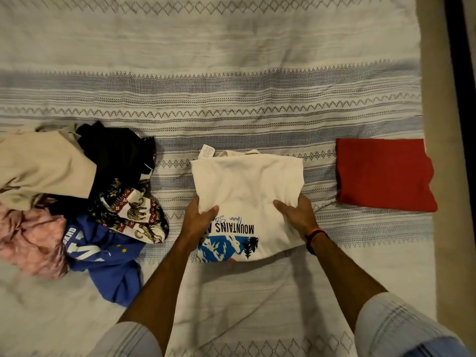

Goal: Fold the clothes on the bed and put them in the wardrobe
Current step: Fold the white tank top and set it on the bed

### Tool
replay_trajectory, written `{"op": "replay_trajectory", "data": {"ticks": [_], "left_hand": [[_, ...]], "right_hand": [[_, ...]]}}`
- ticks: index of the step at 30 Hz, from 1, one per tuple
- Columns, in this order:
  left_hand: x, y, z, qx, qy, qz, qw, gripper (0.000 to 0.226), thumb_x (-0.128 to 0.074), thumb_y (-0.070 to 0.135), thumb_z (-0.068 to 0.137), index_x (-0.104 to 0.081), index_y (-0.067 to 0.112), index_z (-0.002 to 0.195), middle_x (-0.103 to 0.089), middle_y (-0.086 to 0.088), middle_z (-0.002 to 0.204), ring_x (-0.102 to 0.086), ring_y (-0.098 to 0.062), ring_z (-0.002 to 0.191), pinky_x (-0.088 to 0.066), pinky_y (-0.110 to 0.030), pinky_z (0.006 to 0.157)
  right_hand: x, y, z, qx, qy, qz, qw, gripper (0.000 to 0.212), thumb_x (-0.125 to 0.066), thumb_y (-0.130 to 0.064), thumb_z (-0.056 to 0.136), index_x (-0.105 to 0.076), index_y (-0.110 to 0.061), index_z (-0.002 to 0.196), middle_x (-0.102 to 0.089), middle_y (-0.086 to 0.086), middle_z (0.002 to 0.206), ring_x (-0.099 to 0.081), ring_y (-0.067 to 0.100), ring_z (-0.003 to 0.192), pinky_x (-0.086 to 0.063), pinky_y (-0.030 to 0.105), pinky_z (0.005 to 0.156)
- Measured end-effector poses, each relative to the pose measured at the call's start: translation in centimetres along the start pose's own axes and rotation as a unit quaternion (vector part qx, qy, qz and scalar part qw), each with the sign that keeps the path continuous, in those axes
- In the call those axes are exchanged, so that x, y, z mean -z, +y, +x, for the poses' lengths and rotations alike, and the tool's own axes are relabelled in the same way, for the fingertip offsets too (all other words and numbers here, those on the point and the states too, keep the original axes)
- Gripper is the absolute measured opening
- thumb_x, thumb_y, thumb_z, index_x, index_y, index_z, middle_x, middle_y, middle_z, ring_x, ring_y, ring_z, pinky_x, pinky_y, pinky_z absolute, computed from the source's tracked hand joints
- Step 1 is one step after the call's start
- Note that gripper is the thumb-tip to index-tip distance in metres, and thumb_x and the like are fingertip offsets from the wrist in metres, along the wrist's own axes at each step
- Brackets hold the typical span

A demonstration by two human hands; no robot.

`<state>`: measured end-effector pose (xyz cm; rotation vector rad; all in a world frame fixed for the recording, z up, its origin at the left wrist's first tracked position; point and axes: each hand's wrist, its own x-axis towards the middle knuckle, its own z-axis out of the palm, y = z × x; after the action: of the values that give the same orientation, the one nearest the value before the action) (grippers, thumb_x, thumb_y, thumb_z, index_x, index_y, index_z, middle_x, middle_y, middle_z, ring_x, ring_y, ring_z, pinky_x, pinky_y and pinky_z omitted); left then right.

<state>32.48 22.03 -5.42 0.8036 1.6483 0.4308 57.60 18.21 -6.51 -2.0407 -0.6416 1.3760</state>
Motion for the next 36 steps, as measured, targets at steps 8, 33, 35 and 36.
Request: {"op": "replay_trajectory", "data": {"ticks": [8,33,35,36], "left_hand": [[-0.4,4.0,-4.9,-0.026,-0.034,-0.026,0.999,0.043,-0.065,0.007,0.091,-0.051,0.012,0.132,-0.068,-0.011,0.111,-0.068,-0.028,0.098,-0.057,-0.05,0.087],[-23.1,15.9,-11.5,-0.075,-0.1,0.014,0.992,0.046,-0.068,0.021,0.091,-0.047,0.015,0.132,-0.072,-0.014,0.098,-0.072,-0.036,0.081,-0.06,-0.055,0.068],[-24.9,16.3,-10.3,-0.07,-0.102,0.012,0.992,0.055,-0.07,0.024,0.09,-0.044,0.015,0.138,-0.071,-0.013,0.102,-0.071,-0.041,0.086,-0.057,-0.061,0.068],[-25.6,16.5,-9.9,-0.069,-0.104,0.01,0.992,0.056,-0.07,0.023,0.09,-0.044,0.014,0.138,-0.071,-0.013,0.104,-0.071,-0.04,0.087,-0.058,-0.059,0.069]], "right_hand": [[3.1,-3.5,-4.1,0.041,0.009,0.028,0.999,0.043,-0.075,-0.01,0.084,-0.061,-0.009,0.125,-0.068,0.001,0.115,-0.065,0.024,0.108,-0.051,0.044,0.097],[30.6,-6.9,-3.2,0.112,0.084,0.07,0.988,0.055,-0.077,-0.013,0.083,-0.054,-0.012,0.133,-0.064,0.001,0.126,-0.062,0.02,0.116,-0.048,0.045,0.104],[32.1,-7.0,-1.8,0.097,0.085,0.079,0.989,0.049,-0.077,-0.011,0.083,-0.059,-0.013,0.129,-0.067,0.001,0.122,-0.064,0.022,0.112,-0.049,0.048,0.102],[32.7,-7.0,-1.1,0.097,0.083,0.08,0.989,0.044,-0.076,-0.01,0.084,-0.061,-0.016,0.124,-0.067,0.001,0.12,-0.064,0.023,0.111,-0.049,0.048,0.102]]}}
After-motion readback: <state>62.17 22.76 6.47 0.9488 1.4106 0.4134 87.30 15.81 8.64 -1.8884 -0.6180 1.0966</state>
